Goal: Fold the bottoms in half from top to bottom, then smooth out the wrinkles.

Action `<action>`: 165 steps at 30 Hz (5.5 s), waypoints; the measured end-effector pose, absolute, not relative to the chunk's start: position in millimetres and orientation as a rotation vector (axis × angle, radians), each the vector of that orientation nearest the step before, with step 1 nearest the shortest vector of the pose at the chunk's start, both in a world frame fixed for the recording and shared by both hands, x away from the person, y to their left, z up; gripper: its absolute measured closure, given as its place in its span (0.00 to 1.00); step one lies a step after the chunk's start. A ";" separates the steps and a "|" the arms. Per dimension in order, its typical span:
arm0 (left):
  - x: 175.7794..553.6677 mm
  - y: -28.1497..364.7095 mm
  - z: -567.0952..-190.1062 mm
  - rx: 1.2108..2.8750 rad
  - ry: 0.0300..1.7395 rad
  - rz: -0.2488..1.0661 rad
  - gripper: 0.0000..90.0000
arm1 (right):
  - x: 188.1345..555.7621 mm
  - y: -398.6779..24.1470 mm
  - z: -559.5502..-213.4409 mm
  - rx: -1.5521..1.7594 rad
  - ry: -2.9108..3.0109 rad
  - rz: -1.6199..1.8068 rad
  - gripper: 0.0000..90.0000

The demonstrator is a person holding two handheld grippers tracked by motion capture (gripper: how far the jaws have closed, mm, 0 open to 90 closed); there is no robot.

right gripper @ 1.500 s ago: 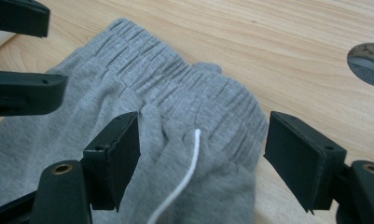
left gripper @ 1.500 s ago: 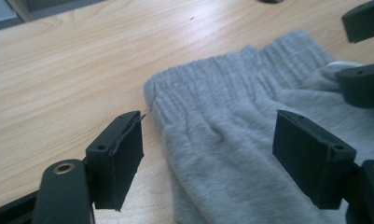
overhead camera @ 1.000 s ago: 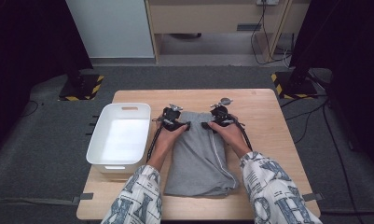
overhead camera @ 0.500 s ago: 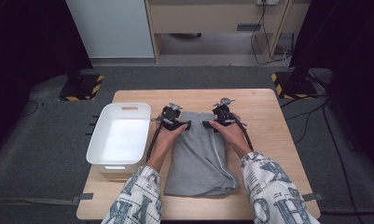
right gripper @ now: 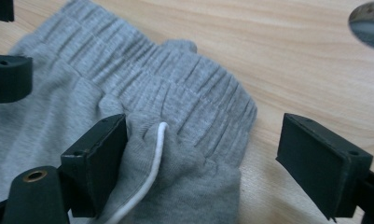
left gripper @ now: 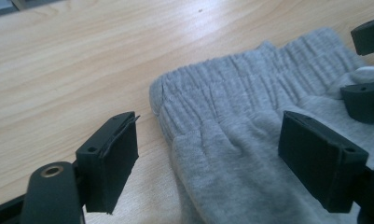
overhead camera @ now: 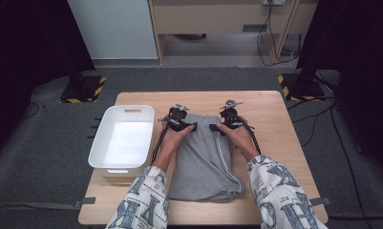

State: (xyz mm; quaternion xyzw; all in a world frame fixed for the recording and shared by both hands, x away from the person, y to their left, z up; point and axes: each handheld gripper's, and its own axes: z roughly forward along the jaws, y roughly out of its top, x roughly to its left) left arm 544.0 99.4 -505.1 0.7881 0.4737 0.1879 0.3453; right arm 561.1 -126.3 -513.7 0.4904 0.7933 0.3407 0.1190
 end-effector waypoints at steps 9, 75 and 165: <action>552.7 98.5 -525.5 2.054 1.250 0.442 0.21 | 566.8 -114.3 -526.9 1.421 2.338 0.958 0.17; 513.1 80.9 -450.6 2.017 1.123 0.500 0.82 | 540.4 -123.3 -447.3 1.077 2.364 1.019 0.81; 447.9 99.9 -416.8 1.978 0.893 0.562 0.83 | 464.5 -131.9 -407.4 0.829 2.252 1.164 0.79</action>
